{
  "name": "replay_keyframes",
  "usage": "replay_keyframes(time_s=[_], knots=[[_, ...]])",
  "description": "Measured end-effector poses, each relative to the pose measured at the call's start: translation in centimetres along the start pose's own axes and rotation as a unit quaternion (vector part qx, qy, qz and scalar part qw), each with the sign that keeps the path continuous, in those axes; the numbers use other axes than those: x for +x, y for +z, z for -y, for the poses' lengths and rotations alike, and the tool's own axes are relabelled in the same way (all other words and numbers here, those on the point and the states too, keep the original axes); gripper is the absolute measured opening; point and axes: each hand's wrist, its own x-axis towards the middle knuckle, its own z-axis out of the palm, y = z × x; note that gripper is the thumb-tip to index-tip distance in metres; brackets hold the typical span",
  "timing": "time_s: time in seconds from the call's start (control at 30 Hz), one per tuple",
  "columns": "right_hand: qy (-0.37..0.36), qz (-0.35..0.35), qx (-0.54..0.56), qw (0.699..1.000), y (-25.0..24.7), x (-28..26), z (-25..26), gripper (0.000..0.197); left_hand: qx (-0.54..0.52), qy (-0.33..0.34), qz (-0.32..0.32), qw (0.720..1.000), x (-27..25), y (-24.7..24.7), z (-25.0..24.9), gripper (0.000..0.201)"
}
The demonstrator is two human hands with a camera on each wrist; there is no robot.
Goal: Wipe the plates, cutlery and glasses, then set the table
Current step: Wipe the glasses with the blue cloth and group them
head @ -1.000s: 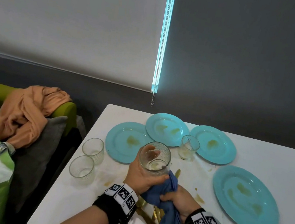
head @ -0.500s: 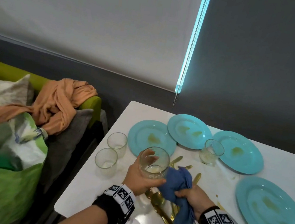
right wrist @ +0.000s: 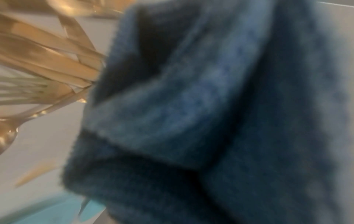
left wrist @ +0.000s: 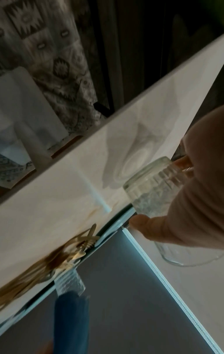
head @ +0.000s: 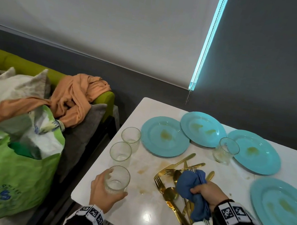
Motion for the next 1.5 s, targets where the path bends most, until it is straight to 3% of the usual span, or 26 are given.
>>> replay_keyframes(time_s=[0.13, 0.3, 0.43, 0.53, 0.6, 0.7, 0.8, 0.9, 0.97, 1.1, 1.2, 1.33, 1.5], knots=[[0.007, -0.006, 0.002, 1.0, 0.3, -0.2, -0.1, 0.016, -0.027, -0.029, -0.003, 0.999, 0.6, 0.0, 1.2, 0.094], [0.019, -0.015, 0.005, 1.0, 0.3, -0.3, -0.5, 0.016, -0.1, -0.08, -0.014, 0.992, 1.6, -0.1, 1.3, 0.102], [0.026, -0.025, 0.002, 0.999, 0.1, -0.2, -0.7, 0.014, -0.09, -0.121, -0.017, 0.988, 2.0, -0.7, 0.6, 0.131], [0.03, -0.031, -0.001, 0.999, -0.2, -0.1, -0.5, 0.011, -0.074, -0.126, -0.056, 0.988, 1.2, -1.4, -0.6, 0.146], [0.031, -0.03, 0.003, 0.999, -0.5, 0.1, -0.4, 0.011, -0.061, -0.086, -0.076, 0.992, 0.2, -2.0, -1.9, 0.147], [0.032, -0.037, 0.021, 0.999, -1.1, 0.3, 0.0, 0.011, -0.042, 0.026, -0.114, 0.992, -0.1, -2.4, -4.9, 0.142], [0.028, -0.046, 0.053, 0.997, -2.1, 0.6, 0.5, 0.013, -0.015, 0.156, -0.139, 0.978, 1.4, -0.4, -9.2, 0.113], [0.017, -0.055, 0.103, 0.993, -4.3, 1.2, 1.0, 0.012, -0.017, 0.228, -0.081, 0.97, 3.3, 3.7, -14.0, 0.079], [0.016, -0.056, 0.137, 0.989, -6.2, 1.7, 1.3, 0.012, -0.019, 0.246, -0.013, 0.969, 4.4, 7.3, -16.8, 0.068], [0.026, -0.068, 0.234, 0.969, -11.2, 2.7, 1.3, 0.015, 0.001, 0.211, 0.154, 0.965, 5.8, 15.5, -20.9, 0.076], [0.043, -0.087, 0.261, 0.96, -15.4, 2.5, 1.7, 0.004, -0.001, 0.146, 0.225, 0.963, 6.6, 21.1, -22.9, 0.094], [0.02, -0.113, 0.224, 0.968, -20.8, 2.3, 2.1, 0.013, -0.014, 0.072, 0.253, 0.965, 7.6, 27.2, -25.1, 0.108], [0.01, -0.112, 0.115, 0.987, -25.3, 2.9, 2.0, 0.032, -0.045, 0.046, 0.218, 0.974, 8.3, 32.5, -25.6, 0.12]])
